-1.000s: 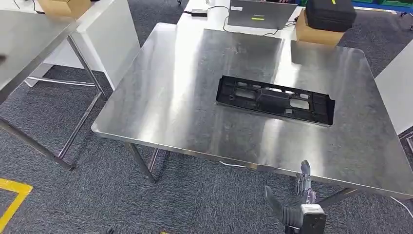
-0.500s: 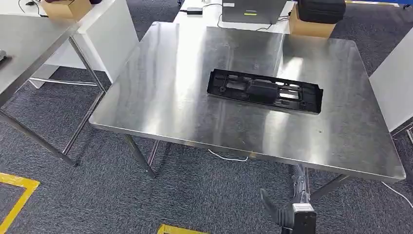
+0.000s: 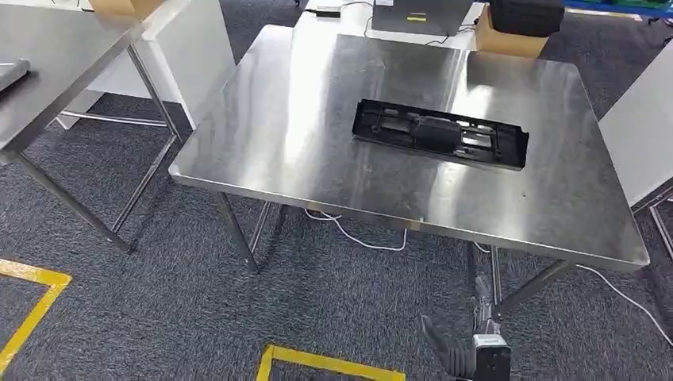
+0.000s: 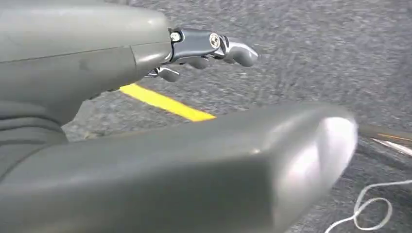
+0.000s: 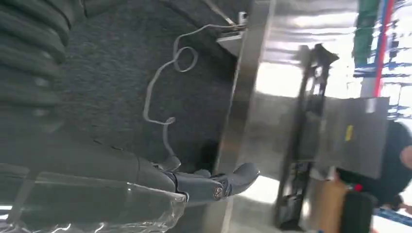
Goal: Take the parts from the cabinet and place them on the table.
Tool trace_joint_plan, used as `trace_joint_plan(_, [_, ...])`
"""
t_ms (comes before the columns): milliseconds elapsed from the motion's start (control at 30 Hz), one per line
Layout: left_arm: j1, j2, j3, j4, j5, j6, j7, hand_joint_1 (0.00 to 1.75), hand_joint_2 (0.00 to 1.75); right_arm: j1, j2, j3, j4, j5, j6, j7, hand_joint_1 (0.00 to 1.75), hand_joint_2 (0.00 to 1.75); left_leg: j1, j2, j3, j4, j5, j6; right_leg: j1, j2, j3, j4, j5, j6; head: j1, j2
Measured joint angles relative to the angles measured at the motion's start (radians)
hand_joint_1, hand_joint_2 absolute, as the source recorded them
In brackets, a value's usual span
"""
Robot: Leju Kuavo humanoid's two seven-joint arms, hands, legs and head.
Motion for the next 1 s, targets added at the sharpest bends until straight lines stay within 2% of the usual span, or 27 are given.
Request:
trace_joint_plan(33, [0.001,-0.002,0.008,0.002,0.000,-0.003,0.001,0.00,0.00,0.001,-0.002,0.000,0.003,0.000,-0.001,0.001,0.00,1.75,0.000,0.000,-0.012,0.005,0.008,-0.004,-0.002,0.000,0.064,-0.088,0.018,0.005,0.001,0.000])
trace_joint_plan(67, [0.000,-0.003,0.014,0.002,0.000,-0.008,0.001,0.00,0.00,0.000,-0.003,0.000,0.006,0.000,-0.002,0.003,0.00,1.75,-0.001,-0.001,-0.013,0.014,0.014,-0.010,-0.002,0.000,0.128,-0.180,0.007,0.000,0.002,0.000])
trace_joint_plan(100, [-0.001,-0.006,0.021,0.002,0.000,-0.012,0.001,0.00,0.00,-0.002,-0.005,0.000,0.007,0.000,-0.005,0.008,0.00,1.75,-0.007,-0.002,-0.026,0.026,0.020,-0.015,0.009,0.004,0.171,-0.253,-0.016,-0.010,0.003,0.000])
trace_joint_plan(133, [-0.003,-0.008,0.028,0.003,-0.001,-0.015,0.001,0.00,0.00,-0.001,-0.006,0.000,0.011,-0.001,-0.008,0.011,0.00,1.75,-0.007,-0.002,-0.028,0.026,0.026,-0.021,0.010,0.004,0.149,-0.247,-0.016,-0.015,0.000,0.000])
trace_joint_plan(200, [-0.011,-0.014,0.034,0.009,-0.014,-0.016,0.001,0.00,0.00,-0.004,-0.010,-0.001,0.018,-0.005,-0.010,0.016,0.00,1.75,-0.004,-0.002,-0.030,0.027,0.036,-0.032,0.014,0.004,0.143,-0.239,-0.011,-0.026,-0.002,0.000])
trace_joint_plan(233, [-0.016,-0.014,0.039,0.012,-0.016,-0.012,0.001,0.00,0.00,-0.009,-0.011,-0.002,0.023,-0.007,-0.010,0.019,0.00,1.75,0.000,-0.005,-0.036,0.031,0.036,-0.039,-0.010,0.002,0.134,-0.243,0.001,-0.043,-0.003,0.000])
trace_joint_plan(267, [-0.022,-0.016,0.044,0.015,-0.018,-0.010,0.002,0.00,0.00,-0.015,-0.011,-0.003,0.026,-0.007,-0.010,0.021,0.00,1.75,0.003,-0.010,-0.047,0.049,-0.003,-0.045,-0.006,-0.002,0.124,-0.243,0.009,-0.053,-0.005,0.000])
trace_joint_plan(300, [-0.027,-0.019,0.045,0.016,-0.019,-0.008,0.002,0.00,0.00,-0.018,-0.011,-0.003,0.028,-0.007,-0.008,0.022,0.00,1.75,0.006,-0.011,-0.061,0.091,-0.069,-0.049,-0.006,-0.004,0.113,-0.243,0.020,-0.070,-0.008,0.000])
trace_joint_plan(333, [-0.034,-0.021,0.048,0.018,-0.020,-0.007,0.001,0.00,0.00,-0.021,-0.011,-0.003,0.030,-0.007,-0.008,0.023,0.00,1.75,0.010,-0.013,-0.077,0.157,-0.133,-0.055,-0.004,-0.005,0.101,-0.242,0.031,-0.073,-0.010,0.000])
trace_joint_plan(367, [-0.040,-0.023,0.051,0.020,-0.024,-0.002,0.001,0.00,0.00,-0.025,-0.012,-0.003,0.035,-0.009,-0.006,0.025,0.00,1.75,0.013,-0.013,-0.093,0.232,-0.178,-0.060,-0.001,-0.006,0.088,-0.241,0.042,-0.073,-0.010,0.000])
trace_joint_plan(400, [-0.044,-0.024,0.054,0.022,-0.027,0.002,0.002,0.00,0.00,-0.028,-0.012,-0.004,0.040,-0.010,-0.003,0.025,0.00,1.75,0.016,-0.013,-0.102,0.292,-0.194,-0.065,0.000,-0.007,0.074,-0.240,0.052,-0.071,-0.010,0.000])
trace_joint_plan(433, [-0.046,-0.024,0.055,0.023,-0.027,0.003,0.002,0.00,0.00,-0.032,-0.013,-0.005,0.047,-0.013,0.002,0.025,0.00,1.75,0.019,-0.013,-0.098,0.321,-0.177,-0.067,0.001,-0.007,0.067,-0.237,0.062,-0.068,-0.010,0.000])
trace_joint_plan(467, [-0.048,-0.024,0.056,0.024,-0.029,0.003,0.002,0.00,0.00,-0.035,-0.013,-0.006,0.052,-0.015,0.005,0.025,0.00,1.75,0.022,-0.013,-0.076,0.308,-0.141,-0.069,0.000,-0.007,0.052,-0.231,0.071,-0.066,-0.010,0.000])
trace_joint_plan(500, [-0.049,-0.024,0.059,0.024,-0.032,0.004,0.002,0.00,0.00,-0.036,-0.013,-0.007,0.057,-0.018,0.006,0.025,0.00,1.75,0.025,-0.013,-0.034,0.257,-0.097,-0.070,-0.001,-0.006,0.036,-0.223,0.077,-0.059,-0.010,0.000])
trace_joint_plan(533, [-0.051,-0.024,0.063,0.024,-0.033,0.004,0.002,0.00,0.00,-0.038,-0.013,-0.008,0.061,-0.019,0.007,0.025,0.00,1.75,0.028,-0.013,0.033,0.162,-0.069,-0.068,-0.002,-0.005,0.022,-0.214,0.082,-0.056,-0.010,0.000])
trace_joint_plan(567, [-0.053,-0.024,0.067,0.024,-0.034,0.003,0.001,0.00,0.00,-0.038,-0.013,-0.008,0.063,-0.023,0.007,0.024,0.00,1.75,0.029,-0.015,0.088,0.070,-0.081,-0.065,-0.003,-0.006,0.015,-0.207,0.085,-0.051,-0.011,0.000])
trace_joint_plan(600, [-0.054,-0.024,0.073,0.024,-0.037,0.001,0.001,0.00,0.00,-0.038,-0.013,-0.008,0.066,-0.024,0.007,0.024,0.00,1.75,0.022,-0.019,0.118,0.022,-0.105,-0.063,0.002,-0.006,0.006,-0.206,0.091,-0.042,-0.010,0.000])
trace_joint_plan(667, [-0.051,-0.024,0.083,0.024,-0.040,-0.001,0.001,0.00,0.00,-0.043,-0.014,-0.010,0.071,-0.026,0.007,0.022,0.00,1.75,0.014,-0.019,0.105,0.018,-0.099,-0.052,-0.001,-0.009,0.001,-0.208,0.107,-0.025,-0.010,0.000])
trace_joint_plan(700, [-0.050,-0.024,0.087,0.024,-0.040,-0.001,0.001,0.00,0.00,-0.043,-0.013,-0.010,0.073,-0.026,0.007,0.021,0.00,1.75,0.009,-0.019,0.100,0.020,-0.093,-0.043,-0.005,-0.009,0.000,-0.213,0.118,-0.014,-0.008,0.000])
trace_joint_plan(733, [-0.051,-0.024,0.090,0.024,-0.043,-0.002,0.001,0.00,0.00,-0.042,-0.013,-0.010,0.076,-0.027,0.007,0.021,0.00,1.75,0.007,-0.017,0.087,0.008,-0.075,-0.025,0.000,-0.009,-0.005,-0.220,0.126,-0.004,-0.009,0.000])
trace_joint_plan(767, [-0.054,-0.025,0.095,0.024,-0.047,-0.002,0.001,0.00,0.00,-0.043,-0.015,-0.011,0.078,-0.027,0.005,0.021,0.00,1.75,0.013,-0.007,0.080,0.003,-0.058,-0.014,-0.002,-0.007,-0.013,-0.198,0.101,-0.010,-0.008,0.000])
trace_joint_plan(800, [-0.054,-0.025,0.099,0.024,-0.048,-0.002,0.001,0.00,0.00,-0.044,-0.016,-0.013,0.080,-0.030,0.004,0.022,0.00,0.00,0.012,-0.008,0.062,0.002,-0.049,-0.003,0.001,-0.005,-0.033,-0.158,0.047,-0.023,-0.003,0.000])
trace_joint_plan(867, [-0.054,-0.024,0.107,0.025,-0.050,-0.005,0.001,0.00,0.00,-0.045,-0.016,-0.016,0.087,-0.037,0.004,0.025,0.00,0.00,0.008,-0.005,0.033,0.002,-0.027,0.001,-0.001,-0.003,-0.074,-0.018,-0.065,-0.039,0.004,0.000])
trace_joint_plan(900, [-0.054,-0.023,0.111,0.025,-0.055,-0.007,0.001,0.00,0.00,-0.046,-0.016,-0.018,0.091,-0.040,0.004,0.026,0.00,0.00,0.006,-0.004,0.017,0.003,-0.014,0.001,-0.001,-0.002,-0.087,0.052,-0.093,-0.037,0.004,0.000])
trace_joint_plan(933, [-0.054,-0.023,0.113,0.027,-0.061,-0.009,0.001,0.00,0.00,-0.048,-0.017,-0.020,0.097,-0.043,0.003,0.029,0.00,0.00,0.004,-0.003,-0.002,0.004,0.001,0.001,-0.001,-0.002,-0.086,0.100,-0.089,-0.025,0.005,0.000])
trace_joint_plan(967, [-0.054,-0.023,0.116,0.029,-0.068,-0.011,0.001,0.00,0.00,-0.049,-0.017,-0.024,0.102,-0.044,0.002,0.029,0.00,0.00,0.003,-0.001,-0.016,0.005,0.014,-0.001,-0.001,-0.002,-0.068,0.106,-0.061,-0.010,0.005,0.000])
trace_joint_plan(1000, [-0.054,-0.023,0.119,0.031,-0.069,-0.013,0.001,0.00,0.00,-0.051,-0.018,-0.025,0.106,-0.045,0.002,0.030,0.00,0.00,0.003,-0.001,-0.031,0.006,0.026,-0.003,-0.001,-0.002,-0.032,0.076,-0.021,0.004,0.006,0.000])
